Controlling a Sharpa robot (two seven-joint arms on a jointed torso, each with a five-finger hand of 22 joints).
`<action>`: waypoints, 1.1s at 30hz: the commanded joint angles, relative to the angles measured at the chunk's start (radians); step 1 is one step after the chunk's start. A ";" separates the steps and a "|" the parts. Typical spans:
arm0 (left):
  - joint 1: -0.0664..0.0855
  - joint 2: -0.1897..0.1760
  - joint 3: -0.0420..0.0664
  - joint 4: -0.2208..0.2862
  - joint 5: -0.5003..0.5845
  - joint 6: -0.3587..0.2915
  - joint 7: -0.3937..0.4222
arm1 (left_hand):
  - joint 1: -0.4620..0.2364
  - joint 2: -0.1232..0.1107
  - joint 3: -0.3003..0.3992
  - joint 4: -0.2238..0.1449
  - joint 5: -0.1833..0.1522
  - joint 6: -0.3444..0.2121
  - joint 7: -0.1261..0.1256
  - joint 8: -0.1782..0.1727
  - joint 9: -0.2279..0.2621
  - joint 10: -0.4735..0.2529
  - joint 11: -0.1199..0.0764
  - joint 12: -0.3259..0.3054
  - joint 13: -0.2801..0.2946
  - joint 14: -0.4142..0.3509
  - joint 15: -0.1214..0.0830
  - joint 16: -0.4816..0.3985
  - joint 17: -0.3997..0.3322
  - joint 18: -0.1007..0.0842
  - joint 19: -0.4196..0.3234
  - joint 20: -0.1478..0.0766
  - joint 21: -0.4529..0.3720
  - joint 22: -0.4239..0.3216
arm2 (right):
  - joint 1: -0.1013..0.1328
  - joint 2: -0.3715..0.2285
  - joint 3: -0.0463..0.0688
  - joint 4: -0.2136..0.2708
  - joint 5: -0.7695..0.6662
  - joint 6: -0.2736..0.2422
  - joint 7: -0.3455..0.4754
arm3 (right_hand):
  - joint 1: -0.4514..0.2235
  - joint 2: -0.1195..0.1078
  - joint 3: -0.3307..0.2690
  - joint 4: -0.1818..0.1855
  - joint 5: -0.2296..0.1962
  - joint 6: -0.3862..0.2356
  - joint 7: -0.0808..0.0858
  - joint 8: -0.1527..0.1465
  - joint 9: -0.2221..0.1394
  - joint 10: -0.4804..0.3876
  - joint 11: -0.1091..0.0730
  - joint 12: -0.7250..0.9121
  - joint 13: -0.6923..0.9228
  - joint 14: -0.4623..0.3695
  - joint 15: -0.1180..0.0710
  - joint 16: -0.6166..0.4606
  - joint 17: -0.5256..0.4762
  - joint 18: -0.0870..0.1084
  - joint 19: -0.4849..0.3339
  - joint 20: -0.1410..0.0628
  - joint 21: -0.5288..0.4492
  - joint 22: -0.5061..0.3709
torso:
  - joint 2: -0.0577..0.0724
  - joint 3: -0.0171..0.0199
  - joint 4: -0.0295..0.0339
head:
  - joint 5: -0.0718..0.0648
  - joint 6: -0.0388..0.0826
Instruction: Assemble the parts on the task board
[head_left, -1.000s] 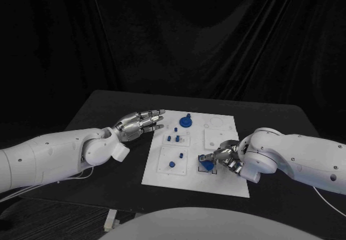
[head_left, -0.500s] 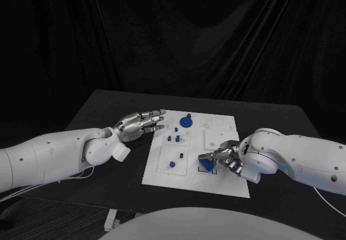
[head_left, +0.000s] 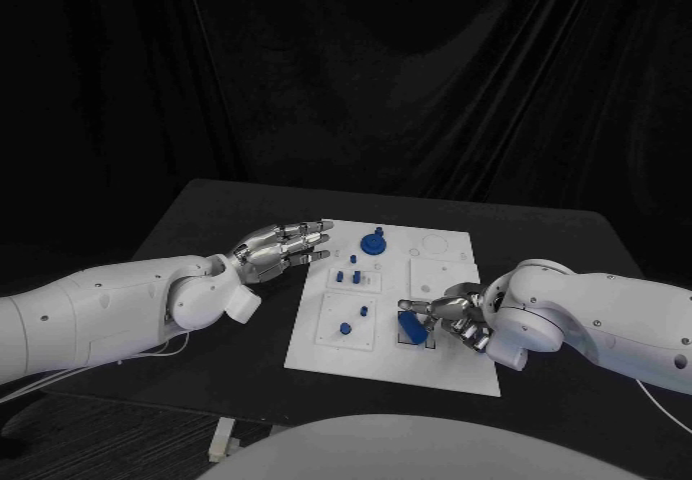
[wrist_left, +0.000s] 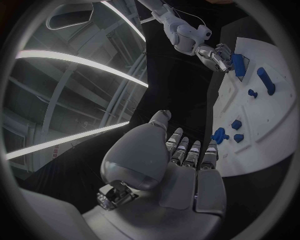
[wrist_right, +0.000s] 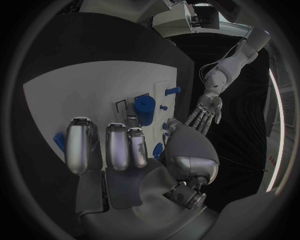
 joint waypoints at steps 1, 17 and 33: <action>-0.002 0.002 0.001 0.000 0.002 0.016 0.005 | -0.008 0.002 0.005 0.001 0.002 0.004 0.007 0.005 0.001 -0.001 0.007 0.003 0.001 0.000 0.006 0.004 0.001 0.018 0.000 0.009 0.004 0.000 | -0.004 -0.012 -0.002 0.010 0.017 -0.005 -0.001 | 0.003 0.018 -0.009 0.000 -0.003 -0.006 0.002 0.002 -0.001 0.104 0.010 0.006 0.263 0.056 0.009 -0.004 0.002 0.016 0.032 0.009 -0.006 0.199 | 0.000 0.0001 -0.0003 | 0.002 0.000; -0.002 0.005 0.001 -0.004 0.002 0.020 -0.001 | -0.009 0.003 0.006 0.000 0.002 0.009 0.009 0.006 0.002 0.000 0.009 0.005 0.001 0.000 0.006 0.004 0.001 0.018 0.000 0.009 0.004 0.000 | 0.007 -0.047 -0.002 0.037 0.019 0.025 0.002 | 0.024 0.095 -0.105 -0.001 0.014 0.066 -0.020 0.063 0.005 0.104 -0.008 0.006 0.263 0.057 -0.004 -0.001 0.005 0.016 0.033 -0.001 -0.007 0.199 | -0.001 0.0000 -0.0001 | 0.004 0.000; -0.003 0.006 0.001 -0.005 0.002 0.023 -0.009 | -0.009 0.003 0.008 -0.001 0.002 0.015 0.013 0.008 0.003 0.002 0.013 0.008 0.002 0.001 0.006 0.006 0.001 0.018 0.000 0.010 0.004 0.000 | 0.017 -0.052 -0.002 0.035 0.060 0.019 0.037 | 0.039 0.136 -0.159 -0.003 0.026 0.050 -0.025 0.095 0.034 0.104 -0.014 0.006 0.263 0.056 -0.011 -0.002 0.001 0.018 0.031 -0.008 -0.014 0.197 | 0.000 0.0000 0.0002 | 0.003 0.000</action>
